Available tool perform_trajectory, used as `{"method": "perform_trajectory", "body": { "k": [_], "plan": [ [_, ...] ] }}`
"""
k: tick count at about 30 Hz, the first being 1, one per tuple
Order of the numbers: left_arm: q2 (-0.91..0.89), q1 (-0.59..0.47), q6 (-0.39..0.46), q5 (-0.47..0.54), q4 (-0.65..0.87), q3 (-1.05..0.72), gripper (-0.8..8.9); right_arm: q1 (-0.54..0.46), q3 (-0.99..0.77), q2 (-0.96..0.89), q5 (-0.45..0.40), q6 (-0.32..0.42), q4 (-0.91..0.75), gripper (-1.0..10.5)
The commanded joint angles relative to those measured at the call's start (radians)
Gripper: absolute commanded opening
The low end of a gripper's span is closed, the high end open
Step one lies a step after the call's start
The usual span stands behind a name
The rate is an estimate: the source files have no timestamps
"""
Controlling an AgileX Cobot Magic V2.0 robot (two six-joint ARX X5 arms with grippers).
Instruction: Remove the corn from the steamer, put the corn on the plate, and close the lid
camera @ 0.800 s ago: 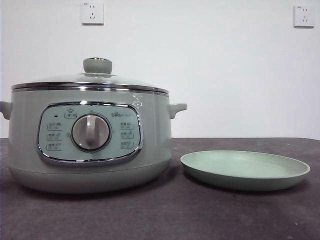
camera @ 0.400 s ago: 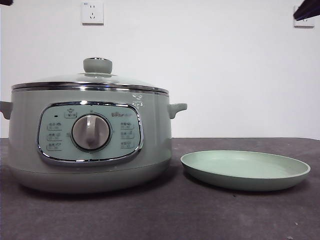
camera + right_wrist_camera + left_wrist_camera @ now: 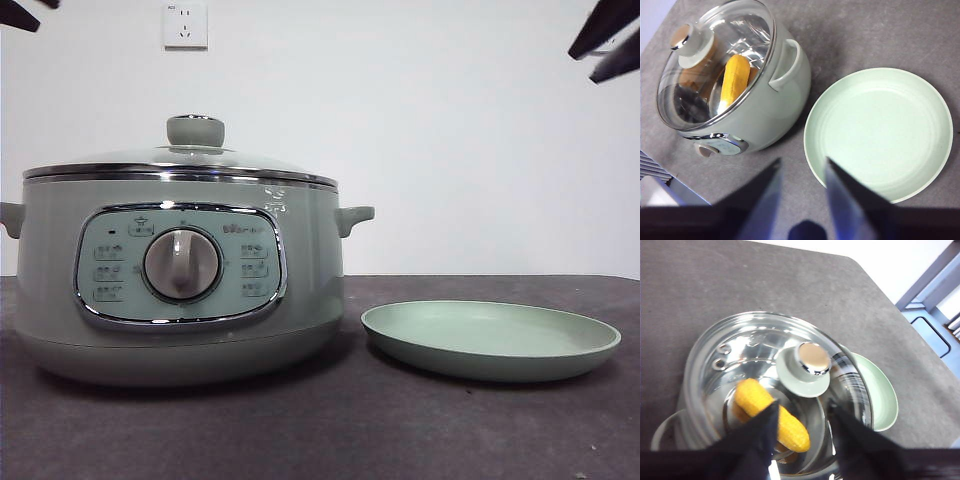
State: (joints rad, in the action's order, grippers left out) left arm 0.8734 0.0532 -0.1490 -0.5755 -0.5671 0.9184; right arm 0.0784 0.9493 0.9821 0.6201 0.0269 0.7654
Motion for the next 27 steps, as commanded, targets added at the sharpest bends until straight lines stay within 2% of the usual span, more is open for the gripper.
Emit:
{"method": "perform_trajectory", "body": {
  "k": [1,7,11,16,27],
  "plan": [
    [0.023,0.029,0.018,0.018,0.023,0.011,3.43,0.002,0.005,0.002,0.000,0.008,-0.001,4.5],
    [0.127,0.154,0.023,0.170,0.017,0.093,3.47,0.002,0.005,0.002,-0.001,-0.022,-0.001,4.4],
    [0.204,0.249,0.050,0.292,0.012,0.149,3.47,0.002,0.005,0.002,0.000,-0.022,0.000,4.4],
    [0.315,0.347,0.055,0.395,0.013,0.202,3.47,0.002,0.005,0.002,-0.001,-0.022,0.000,4.4],
    [0.482,0.419,0.076,0.500,0.058,0.232,3.46,0.002,0.005,0.002,-0.001,-0.022,-0.001,4.4]
  ]
}}
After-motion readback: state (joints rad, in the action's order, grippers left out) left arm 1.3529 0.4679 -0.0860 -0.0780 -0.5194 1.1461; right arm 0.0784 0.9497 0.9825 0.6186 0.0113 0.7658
